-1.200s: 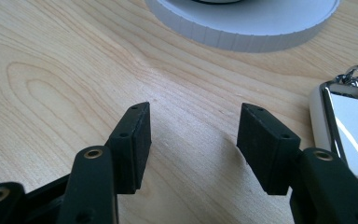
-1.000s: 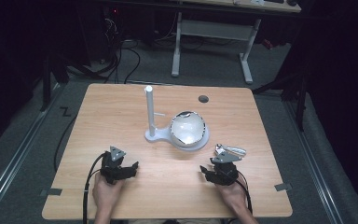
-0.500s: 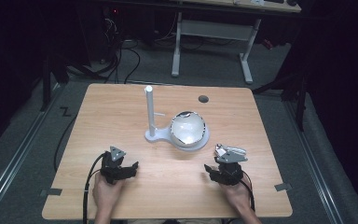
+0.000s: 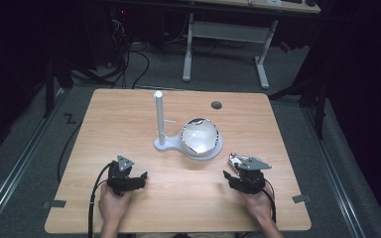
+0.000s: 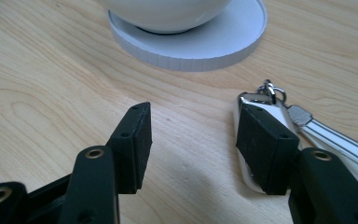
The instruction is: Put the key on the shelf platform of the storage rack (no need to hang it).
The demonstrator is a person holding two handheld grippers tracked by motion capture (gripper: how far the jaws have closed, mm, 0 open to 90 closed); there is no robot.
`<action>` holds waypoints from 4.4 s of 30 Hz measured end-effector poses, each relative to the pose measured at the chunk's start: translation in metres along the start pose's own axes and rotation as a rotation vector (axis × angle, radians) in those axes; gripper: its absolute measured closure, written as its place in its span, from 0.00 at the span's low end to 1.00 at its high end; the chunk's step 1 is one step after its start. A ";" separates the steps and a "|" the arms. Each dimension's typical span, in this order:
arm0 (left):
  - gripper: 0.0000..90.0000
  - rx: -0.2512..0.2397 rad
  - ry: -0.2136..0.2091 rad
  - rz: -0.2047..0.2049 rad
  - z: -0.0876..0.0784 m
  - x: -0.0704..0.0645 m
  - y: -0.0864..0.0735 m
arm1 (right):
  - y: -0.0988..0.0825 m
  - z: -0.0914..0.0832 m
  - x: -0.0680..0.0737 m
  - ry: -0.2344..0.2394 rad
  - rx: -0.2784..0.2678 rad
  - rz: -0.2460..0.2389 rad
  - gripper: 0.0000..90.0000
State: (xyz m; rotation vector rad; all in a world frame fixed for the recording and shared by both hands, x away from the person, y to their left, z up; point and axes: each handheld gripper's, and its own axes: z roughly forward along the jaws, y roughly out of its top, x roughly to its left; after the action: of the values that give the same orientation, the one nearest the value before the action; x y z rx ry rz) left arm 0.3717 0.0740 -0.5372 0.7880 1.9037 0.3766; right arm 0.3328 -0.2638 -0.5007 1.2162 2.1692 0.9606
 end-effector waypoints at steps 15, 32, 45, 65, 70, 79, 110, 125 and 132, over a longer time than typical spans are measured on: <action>0.21 0.000 0.001 -0.002 0.000 0.000 0.000 | 0.003 -0.011 -0.019 -0.015 -0.026 0.046 0.51; 0.21 0.001 -0.004 0.002 0.000 0.000 0.001 | 0.000 -0.007 -0.044 -0.001 -0.007 0.138 0.51; 0.21 0.001 -0.004 -0.001 0.000 0.000 0.001 | -0.006 0.019 -0.046 0.019 0.062 0.167 0.47; 0.21 0.001 -0.001 -0.006 0.000 0.000 0.001 | -0.005 0.031 -0.043 -0.048 0.110 0.073 0.45; 0.21 0.001 -0.001 -0.007 0.000 0.000 0.001 | -0.006 0.033 -0.044 -0.070 0.100 0.071 0.56; 0.21 0.000 -0.003 -0.002 0.000 0.000 0.001 | -0.007 0.031 -0.049 -0.107 0.083 0.065 0.77; 0.21 -0.001 0.000 -0.001 0.001 0.000 0.000 | 0.021 -0.031 -0.060 -0.018 -0.115 0.106 0.85; 0.21 -0.001 -0.001 0.000 0.001 0.000 0.000 | 0.039 -0.059 -0.053 0.048 -0.191 0.075 0.85; 0.21 -0.001 -0.001 0.000 0.001 0.000 0.000 | 0.047 -0.066 -0.049 0.083 -0.224 0.063 0.85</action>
State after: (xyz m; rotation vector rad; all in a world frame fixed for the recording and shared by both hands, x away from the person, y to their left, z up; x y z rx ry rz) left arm 0.3723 0.0742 -0.5372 0.7876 1.9025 0.3775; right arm 0.3371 -0.3118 -0.4198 1.1610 2.0292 1.2635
